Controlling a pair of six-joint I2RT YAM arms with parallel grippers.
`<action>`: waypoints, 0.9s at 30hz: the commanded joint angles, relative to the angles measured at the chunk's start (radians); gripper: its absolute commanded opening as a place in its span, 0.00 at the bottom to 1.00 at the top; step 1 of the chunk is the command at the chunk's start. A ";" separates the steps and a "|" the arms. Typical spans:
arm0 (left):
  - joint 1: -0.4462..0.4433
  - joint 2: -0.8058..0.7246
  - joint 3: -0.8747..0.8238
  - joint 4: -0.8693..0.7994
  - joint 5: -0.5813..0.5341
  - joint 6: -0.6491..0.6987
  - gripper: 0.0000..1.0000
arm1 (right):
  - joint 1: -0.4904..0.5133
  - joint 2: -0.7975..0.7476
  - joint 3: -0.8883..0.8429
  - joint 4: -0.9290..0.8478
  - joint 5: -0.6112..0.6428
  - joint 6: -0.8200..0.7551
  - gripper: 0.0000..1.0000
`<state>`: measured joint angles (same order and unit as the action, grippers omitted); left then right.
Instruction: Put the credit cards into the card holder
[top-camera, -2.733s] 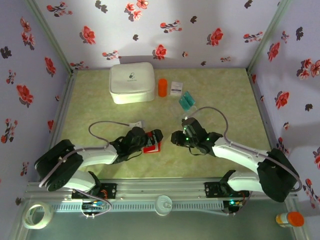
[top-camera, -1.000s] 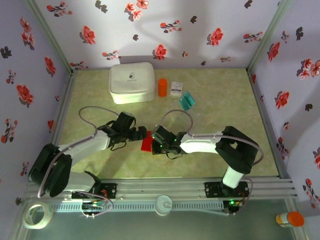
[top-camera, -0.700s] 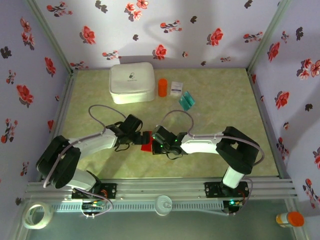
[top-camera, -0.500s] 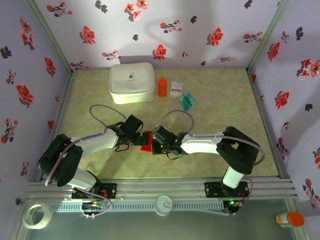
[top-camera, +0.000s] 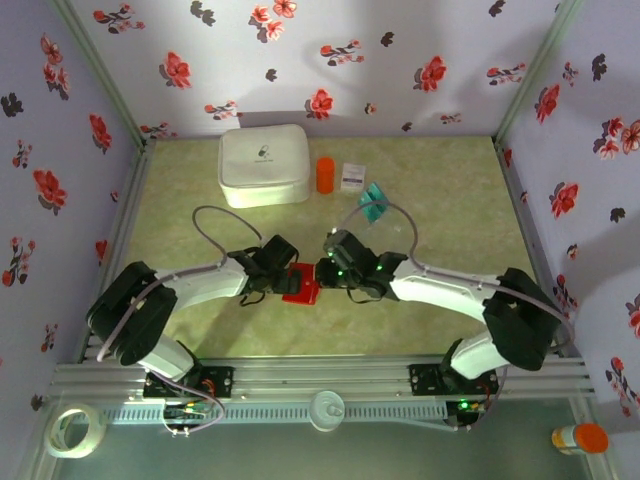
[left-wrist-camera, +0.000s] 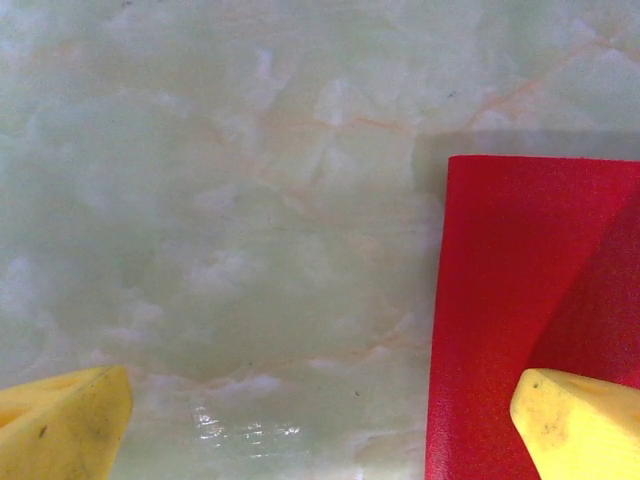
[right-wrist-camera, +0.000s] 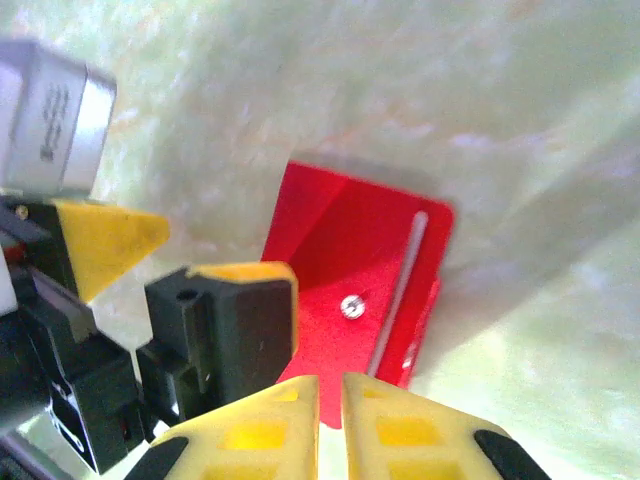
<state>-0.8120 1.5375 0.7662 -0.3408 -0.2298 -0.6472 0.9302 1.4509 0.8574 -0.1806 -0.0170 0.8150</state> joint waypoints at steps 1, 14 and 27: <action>-0.036 0.052 0.003 -0.056 -0.032 -0.012 1.00 | -0.037 0.007 0.014 -0.125 0.015 -0.044 0.20; -0.058 0.033 -0.035 -0.030 -0.040 -0.041 1.00 | -0.047 0.087 0.069 -0.124 -0.055 -0.059 0.34; -0.057 0.032 -0.039 -0.020 -0.039 -0.038 1.00 | -0.030 0.147 0.084 -0.088 -0.078 -0.039 0.37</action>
<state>-0.8520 1.5387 0.7620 -0.3378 -0.2966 -0.6819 0.8913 1.5764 0.9150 -0.2840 -0.0860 0.7673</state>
